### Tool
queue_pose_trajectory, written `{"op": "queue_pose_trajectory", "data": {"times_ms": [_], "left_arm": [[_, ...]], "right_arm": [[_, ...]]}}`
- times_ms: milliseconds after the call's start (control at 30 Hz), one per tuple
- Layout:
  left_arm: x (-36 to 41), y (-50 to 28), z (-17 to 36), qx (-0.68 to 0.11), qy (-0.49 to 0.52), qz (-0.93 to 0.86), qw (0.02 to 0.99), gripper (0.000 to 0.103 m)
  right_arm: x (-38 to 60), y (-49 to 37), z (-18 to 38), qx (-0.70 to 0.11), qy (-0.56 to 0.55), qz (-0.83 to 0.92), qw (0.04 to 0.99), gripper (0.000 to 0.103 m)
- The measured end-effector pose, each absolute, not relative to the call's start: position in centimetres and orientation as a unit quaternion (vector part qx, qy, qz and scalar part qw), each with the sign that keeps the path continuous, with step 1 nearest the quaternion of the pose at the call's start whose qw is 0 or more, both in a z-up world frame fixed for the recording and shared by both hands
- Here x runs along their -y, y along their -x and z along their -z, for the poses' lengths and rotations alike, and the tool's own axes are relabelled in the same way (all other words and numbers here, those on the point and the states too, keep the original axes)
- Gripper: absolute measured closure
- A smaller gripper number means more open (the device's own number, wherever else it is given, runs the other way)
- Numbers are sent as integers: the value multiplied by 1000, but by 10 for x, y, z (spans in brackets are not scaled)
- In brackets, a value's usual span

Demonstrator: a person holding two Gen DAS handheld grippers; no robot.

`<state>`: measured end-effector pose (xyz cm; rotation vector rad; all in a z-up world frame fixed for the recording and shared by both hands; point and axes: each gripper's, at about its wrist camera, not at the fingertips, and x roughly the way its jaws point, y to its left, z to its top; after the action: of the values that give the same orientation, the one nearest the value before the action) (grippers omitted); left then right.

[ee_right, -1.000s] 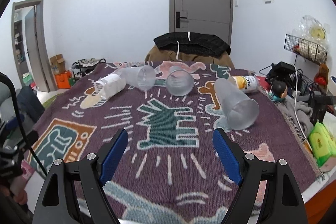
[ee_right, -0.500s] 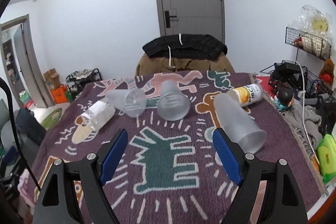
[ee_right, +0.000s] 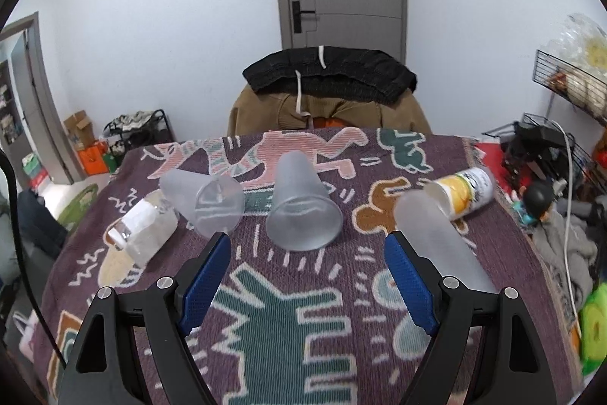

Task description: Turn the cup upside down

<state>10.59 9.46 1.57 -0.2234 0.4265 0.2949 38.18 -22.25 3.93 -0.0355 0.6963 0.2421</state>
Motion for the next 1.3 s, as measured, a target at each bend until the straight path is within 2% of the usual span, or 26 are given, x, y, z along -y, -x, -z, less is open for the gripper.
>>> {"op": "queue_pose_trajectory", "data": {"times_ms": [767, 1033, 1300], "left_arm": [[-144, -118, 29, -233, 196, -180, 935, 0], [-158, -118, 37, -239, 220, -182, 928, 0], [-159, -114, 34, -235, 221, -180, 929, 0]], "right_arm": [[174, -507, 40, -450, 97, -125, 879, 20], [167, -522, 58, -482, 116, -111, 861, 15], [174, -525, 58, -488, 97, -112, 860, 17]]}}
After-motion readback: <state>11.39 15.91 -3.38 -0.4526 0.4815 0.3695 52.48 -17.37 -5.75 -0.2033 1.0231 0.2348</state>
